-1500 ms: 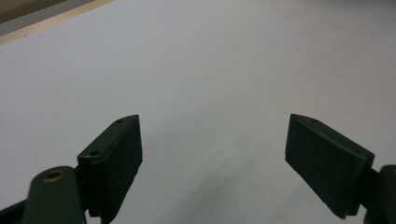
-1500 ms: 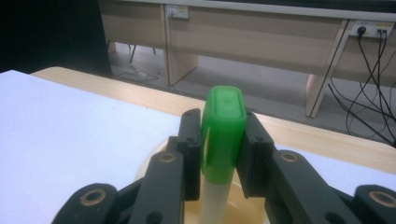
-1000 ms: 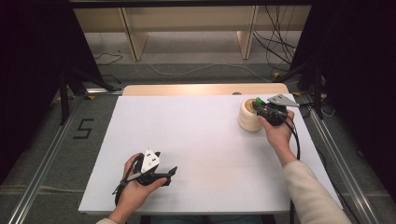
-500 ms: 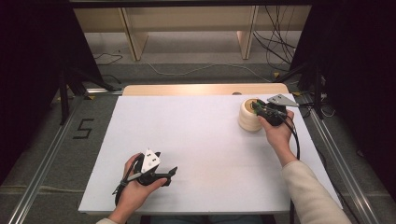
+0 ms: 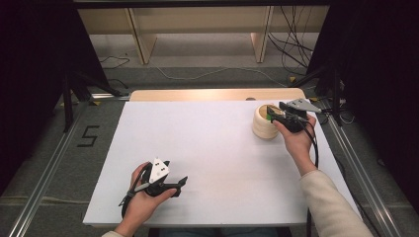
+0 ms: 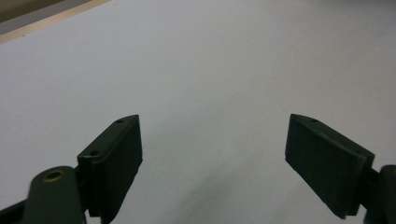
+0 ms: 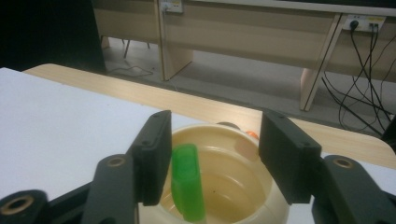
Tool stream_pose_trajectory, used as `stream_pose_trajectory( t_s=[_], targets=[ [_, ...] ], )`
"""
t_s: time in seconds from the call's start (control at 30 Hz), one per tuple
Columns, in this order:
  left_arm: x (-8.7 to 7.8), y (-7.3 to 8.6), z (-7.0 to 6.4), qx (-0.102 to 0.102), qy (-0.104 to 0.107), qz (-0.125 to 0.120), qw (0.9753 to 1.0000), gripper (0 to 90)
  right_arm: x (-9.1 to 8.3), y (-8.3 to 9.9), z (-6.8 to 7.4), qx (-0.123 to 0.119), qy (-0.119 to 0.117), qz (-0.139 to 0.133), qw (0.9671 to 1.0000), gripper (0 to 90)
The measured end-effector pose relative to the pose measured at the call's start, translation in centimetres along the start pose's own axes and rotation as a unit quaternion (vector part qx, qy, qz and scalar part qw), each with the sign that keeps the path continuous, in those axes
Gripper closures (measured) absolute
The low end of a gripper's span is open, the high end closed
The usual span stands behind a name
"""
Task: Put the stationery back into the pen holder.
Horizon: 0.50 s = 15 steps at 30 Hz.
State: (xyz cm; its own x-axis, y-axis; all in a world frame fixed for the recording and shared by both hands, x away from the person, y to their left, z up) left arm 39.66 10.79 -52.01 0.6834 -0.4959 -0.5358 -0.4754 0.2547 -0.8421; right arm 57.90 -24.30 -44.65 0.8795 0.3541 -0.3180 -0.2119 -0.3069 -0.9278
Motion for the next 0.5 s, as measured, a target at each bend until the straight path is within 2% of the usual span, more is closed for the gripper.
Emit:
stream_pose_trajectory(
  t_s=[0.2,0.5],
  targets=[
    [0.0,0.0,0.0,0.000,0.000,0.000,1.0000,19.0,-0.9,-0.3,-0.1,0.003,0.004,0.006,1.0000,33.5],
    [0.0,0.0,0.0,-0.002,-0.001,-0.001,1.0000,19.0,-1.5,-0.1,0.5,0.001,-0.011,0.022,0.9997,27.8]
  ],
)
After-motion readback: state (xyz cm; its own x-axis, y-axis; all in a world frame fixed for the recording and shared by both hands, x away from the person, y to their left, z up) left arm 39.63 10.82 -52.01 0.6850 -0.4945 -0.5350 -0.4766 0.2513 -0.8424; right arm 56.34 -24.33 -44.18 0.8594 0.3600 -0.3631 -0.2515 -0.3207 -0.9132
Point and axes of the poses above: each handheld gripper's, and its own axes: x roughly forward along the jaws, y roughly out of its underside, z roughly to its left, the point moved 9 cm from there along x, roughly forward along the jaws, and after that the axes turned 10 degrees about -x, right-handed, at the moved point
